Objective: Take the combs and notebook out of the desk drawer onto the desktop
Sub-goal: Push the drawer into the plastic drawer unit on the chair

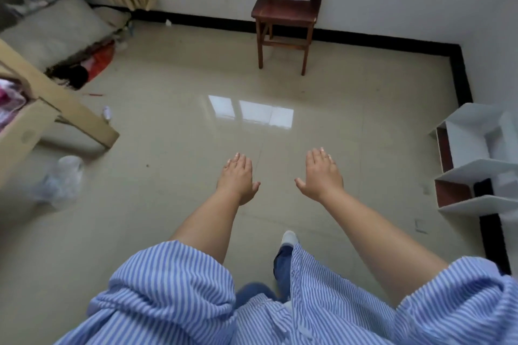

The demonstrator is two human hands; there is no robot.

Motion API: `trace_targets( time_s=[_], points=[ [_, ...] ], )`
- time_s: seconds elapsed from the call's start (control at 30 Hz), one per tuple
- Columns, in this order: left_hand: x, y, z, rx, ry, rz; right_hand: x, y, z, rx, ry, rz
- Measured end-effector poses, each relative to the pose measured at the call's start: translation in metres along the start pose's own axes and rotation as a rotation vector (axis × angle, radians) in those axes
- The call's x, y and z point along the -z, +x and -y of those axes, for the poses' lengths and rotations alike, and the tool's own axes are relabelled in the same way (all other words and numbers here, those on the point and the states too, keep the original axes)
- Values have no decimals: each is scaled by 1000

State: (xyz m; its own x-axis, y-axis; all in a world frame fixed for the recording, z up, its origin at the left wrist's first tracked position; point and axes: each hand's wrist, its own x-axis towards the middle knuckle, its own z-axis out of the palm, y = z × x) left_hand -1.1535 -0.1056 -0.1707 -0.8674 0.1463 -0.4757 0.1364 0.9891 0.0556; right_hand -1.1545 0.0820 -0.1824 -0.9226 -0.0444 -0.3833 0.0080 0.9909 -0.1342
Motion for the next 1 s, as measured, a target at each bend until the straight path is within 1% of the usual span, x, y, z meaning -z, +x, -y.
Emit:
trace_targets(
  time_s=[0.13,0.33,0.47,0.57,0.8,1.0],
  points=[
    [71,102,24,-20,-23,-37,73,117,1,-40,13,-37],
    [167,280,83,-2,29,-53,151,304,29,-19,12,-102],
    [232,393,113,-69,57,-51,203,418,48,-53,-14,-86],
    [281,470,131,-98,88,-35,238,493,57,-46,-33,-78],
    [371,641,136,-241,169,-43,301,648,39,-131,14,-112],
    [445,793,135,-245,137,-71,349,805,16,-152,9,-111]
  ],
)
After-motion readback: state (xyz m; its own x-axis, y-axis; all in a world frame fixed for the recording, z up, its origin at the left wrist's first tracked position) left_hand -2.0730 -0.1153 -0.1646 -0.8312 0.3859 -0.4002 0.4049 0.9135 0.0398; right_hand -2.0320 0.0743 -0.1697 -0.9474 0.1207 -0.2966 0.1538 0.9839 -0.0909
